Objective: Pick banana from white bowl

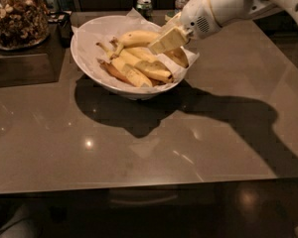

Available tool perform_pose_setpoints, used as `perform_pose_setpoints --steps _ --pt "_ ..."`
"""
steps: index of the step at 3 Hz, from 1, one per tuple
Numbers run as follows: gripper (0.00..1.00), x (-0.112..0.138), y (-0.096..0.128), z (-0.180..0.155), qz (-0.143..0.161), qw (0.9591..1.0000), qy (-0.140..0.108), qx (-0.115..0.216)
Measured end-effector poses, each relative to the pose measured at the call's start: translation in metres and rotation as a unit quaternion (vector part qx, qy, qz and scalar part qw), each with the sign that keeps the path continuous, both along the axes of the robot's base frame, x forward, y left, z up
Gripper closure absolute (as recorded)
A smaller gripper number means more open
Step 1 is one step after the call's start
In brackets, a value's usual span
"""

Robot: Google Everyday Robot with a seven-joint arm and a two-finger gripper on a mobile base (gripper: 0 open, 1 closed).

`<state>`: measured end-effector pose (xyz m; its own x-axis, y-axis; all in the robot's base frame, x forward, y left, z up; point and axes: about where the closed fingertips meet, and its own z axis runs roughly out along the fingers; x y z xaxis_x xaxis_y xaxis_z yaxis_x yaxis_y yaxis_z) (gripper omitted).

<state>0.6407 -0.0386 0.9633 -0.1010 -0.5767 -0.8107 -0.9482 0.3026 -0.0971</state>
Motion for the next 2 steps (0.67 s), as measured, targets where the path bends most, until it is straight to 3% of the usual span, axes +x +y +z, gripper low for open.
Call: perform_pose_setpoints --steps 1,2 --pt "1.00 -0.021 -0.019 0.026 0.016 0.9977 -0.038 0.054" --pt "1.00 -0.054 -0.043 0.043 0.004 0.9947 -0.054 0.087"
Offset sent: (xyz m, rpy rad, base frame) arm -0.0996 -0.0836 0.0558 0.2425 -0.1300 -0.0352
